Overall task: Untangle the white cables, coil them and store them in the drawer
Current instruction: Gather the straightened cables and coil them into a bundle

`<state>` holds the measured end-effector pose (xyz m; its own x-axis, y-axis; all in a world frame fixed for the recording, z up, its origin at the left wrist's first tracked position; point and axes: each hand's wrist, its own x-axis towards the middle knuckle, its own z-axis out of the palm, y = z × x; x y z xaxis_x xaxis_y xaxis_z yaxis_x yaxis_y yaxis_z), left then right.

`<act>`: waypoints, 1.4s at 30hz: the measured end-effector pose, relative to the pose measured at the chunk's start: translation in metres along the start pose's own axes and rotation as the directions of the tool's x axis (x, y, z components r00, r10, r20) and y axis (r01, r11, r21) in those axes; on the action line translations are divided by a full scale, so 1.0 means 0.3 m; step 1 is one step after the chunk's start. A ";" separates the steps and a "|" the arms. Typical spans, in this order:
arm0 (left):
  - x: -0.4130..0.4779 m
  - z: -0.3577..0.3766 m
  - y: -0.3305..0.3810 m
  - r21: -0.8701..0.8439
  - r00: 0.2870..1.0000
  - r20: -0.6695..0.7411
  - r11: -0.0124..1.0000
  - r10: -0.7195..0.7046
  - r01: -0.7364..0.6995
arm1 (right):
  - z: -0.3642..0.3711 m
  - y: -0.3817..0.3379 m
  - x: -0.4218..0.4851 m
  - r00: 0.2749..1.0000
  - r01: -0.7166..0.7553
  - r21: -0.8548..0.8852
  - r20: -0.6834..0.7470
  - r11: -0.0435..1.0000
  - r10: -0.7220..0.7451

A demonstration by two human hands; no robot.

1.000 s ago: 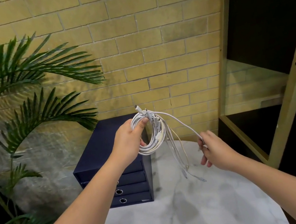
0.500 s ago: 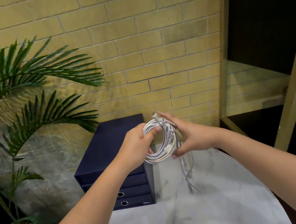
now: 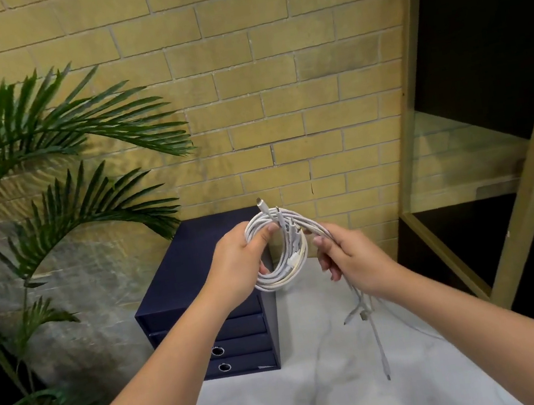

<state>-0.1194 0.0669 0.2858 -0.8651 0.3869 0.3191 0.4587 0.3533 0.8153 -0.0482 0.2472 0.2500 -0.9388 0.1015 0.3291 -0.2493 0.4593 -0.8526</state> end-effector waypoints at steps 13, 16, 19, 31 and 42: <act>-0.014 0.109 0.039 -0.338 0.957 -0.229 0.937 -0.177 0.092 | 0.182 -0.048 -0.076 0.976 -0.110 0.622 -0.079 0.775 0.201; -0.014 0.115 0.043 -0.344 0.945 -0.270 0.935 -0.183 0.082 | 0.196 -0.068 -0.077 0.968 -0.109 0.645 -0.105 0.757 0.229; -0.019 0.121 0.049 -0.364 0.937 -0.296 0.929 -0.185 0.068 | 0.202 -0.086 -0.077 0.968 -0.116 0.599 -0.111 0.793 0.226; -0.027 0.182 0.066 -0.523 0.913 -0.316 0.850 -0.259 0.061 | 0.216 -0.119 -0.051 0.921 -0.088 0.691 -0.217 0.717 0.322; -0.017 0.119 0.031 -0.401 0.969 -0.176 0.912 -0.173 0.090 | 0.058 -0.076 -0.022 0.966 -0.185 0.612 -0.029 0.769 0.255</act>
<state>-0.1035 0.0988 0.2745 -0.9535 0.1640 0.2529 0.2589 0.0159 0.9658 -0.0406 0.2208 0.2603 -0.9640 0.2409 0.1121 -0.1638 -0.2062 -0.9647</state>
